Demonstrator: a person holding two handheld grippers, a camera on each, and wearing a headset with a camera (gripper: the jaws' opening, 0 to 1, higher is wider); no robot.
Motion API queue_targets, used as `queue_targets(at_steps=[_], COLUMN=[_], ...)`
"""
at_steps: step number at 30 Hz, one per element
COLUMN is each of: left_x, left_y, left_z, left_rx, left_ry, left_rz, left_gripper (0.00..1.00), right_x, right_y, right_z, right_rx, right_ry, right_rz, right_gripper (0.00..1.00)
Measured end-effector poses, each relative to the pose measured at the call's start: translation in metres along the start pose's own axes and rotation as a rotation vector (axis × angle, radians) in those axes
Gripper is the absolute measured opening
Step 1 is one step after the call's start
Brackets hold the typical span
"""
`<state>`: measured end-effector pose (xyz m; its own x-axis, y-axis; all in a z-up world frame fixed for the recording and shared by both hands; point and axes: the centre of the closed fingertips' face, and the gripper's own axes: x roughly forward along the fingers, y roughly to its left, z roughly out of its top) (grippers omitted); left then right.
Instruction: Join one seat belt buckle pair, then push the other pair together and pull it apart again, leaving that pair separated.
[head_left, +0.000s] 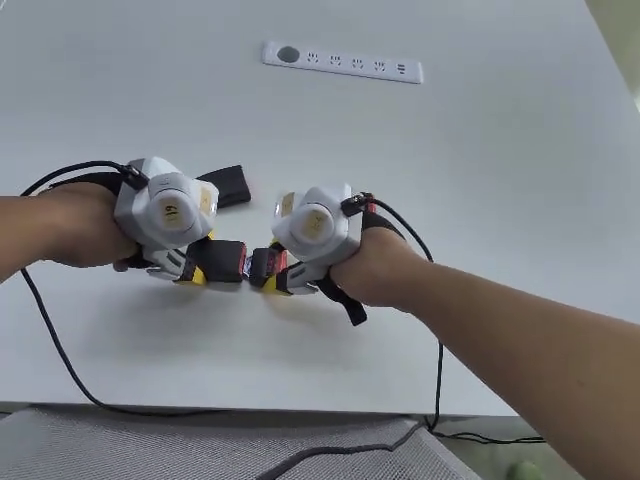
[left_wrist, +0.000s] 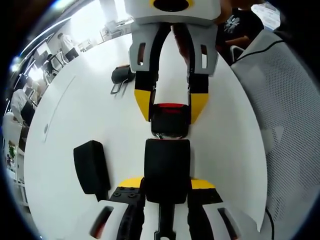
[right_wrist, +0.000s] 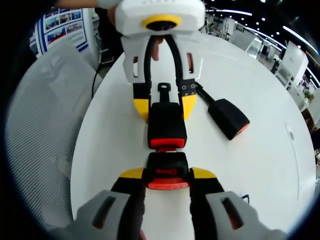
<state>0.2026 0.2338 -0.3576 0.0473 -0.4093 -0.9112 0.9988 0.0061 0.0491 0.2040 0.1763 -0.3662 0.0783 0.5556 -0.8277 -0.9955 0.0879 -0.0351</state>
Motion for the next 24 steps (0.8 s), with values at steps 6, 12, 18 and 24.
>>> queue_targets(at_steps=[6, 12, 18, 24], left_x=[0.001, -0.016, -0.036, -0.041], left_y=[0.003, 0.011, 0.035, 0.069], left_z=[-0.003, 0.008, 0.017, 0.028], left_rx=[-0.042, -0.113, -0.147, -0.132], left_ry=[0.013, -0.062, -0.119, -0.127], left_rz=[0.001, 0.033, 0.076, 0.14], left_gripper=[0.34, 0.37, 0.35, 0.35], right_x=[-0.003, -0.018, -0.043, -0.052], right_y=[0.002, 0.002, -0.015, -0.035], right_z=[0.0, 0.005, 0.008, -0.011], right_rx=[0.041, 0.068, 0.097, 0.098], right_ry=[-0.008, -0.037, -0.092, -0.063], right_rz=[0.001, -0.002, -0.043, -0.078], right_gripper=[0.34, 0.35, 0.34, 0.34])
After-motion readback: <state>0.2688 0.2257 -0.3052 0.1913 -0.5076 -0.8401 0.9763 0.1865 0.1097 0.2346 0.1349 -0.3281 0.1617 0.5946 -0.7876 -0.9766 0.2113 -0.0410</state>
